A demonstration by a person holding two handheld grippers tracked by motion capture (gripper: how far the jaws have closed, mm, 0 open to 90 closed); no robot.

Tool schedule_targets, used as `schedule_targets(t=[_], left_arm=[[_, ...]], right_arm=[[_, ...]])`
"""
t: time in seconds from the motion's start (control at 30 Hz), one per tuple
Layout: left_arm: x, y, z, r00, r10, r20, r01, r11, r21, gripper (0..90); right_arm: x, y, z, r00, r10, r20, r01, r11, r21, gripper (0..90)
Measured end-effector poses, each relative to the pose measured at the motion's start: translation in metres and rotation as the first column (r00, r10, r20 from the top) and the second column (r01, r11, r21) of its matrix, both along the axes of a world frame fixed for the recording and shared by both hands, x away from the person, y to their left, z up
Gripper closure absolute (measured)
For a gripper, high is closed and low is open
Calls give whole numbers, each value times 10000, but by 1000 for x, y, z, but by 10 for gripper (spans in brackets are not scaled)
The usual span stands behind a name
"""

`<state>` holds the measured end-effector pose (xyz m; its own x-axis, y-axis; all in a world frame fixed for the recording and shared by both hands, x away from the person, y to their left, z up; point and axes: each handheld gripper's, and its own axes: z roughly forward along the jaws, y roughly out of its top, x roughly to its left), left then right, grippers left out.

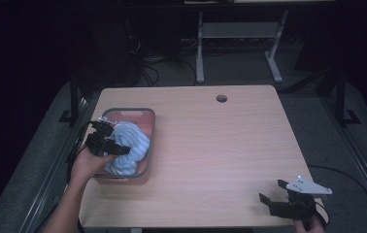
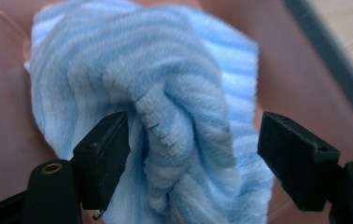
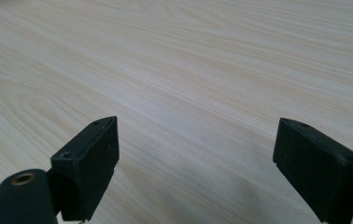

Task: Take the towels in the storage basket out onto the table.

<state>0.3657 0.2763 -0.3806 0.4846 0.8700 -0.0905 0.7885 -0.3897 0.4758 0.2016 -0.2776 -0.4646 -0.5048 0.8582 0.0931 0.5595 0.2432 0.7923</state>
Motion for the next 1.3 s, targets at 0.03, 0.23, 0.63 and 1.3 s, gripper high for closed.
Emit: schedule_targets(t=[0.03,0.23,0.63,1.3], left_arm=[[1,-1,-2,10000,-5,-85,6,9999,118,262],[4,-10,-13,9975,-429,-569,463,9971,607,326],[11,-15,-22,9954,-190,-942,300,9926,1176,541],[2,-6,-11,9989,122,-442,-108,9995,311,691]], right_arm=[[0,0,0,10000,9,16,-9,10000,-2,138],[0,-1,0,10000,-43,-25,43,10000,46,138],[0,-1,1,10000,-53,33,53,10000,40,137],[0,-3,1,9998,-198,99,198,9998,-14,137]])
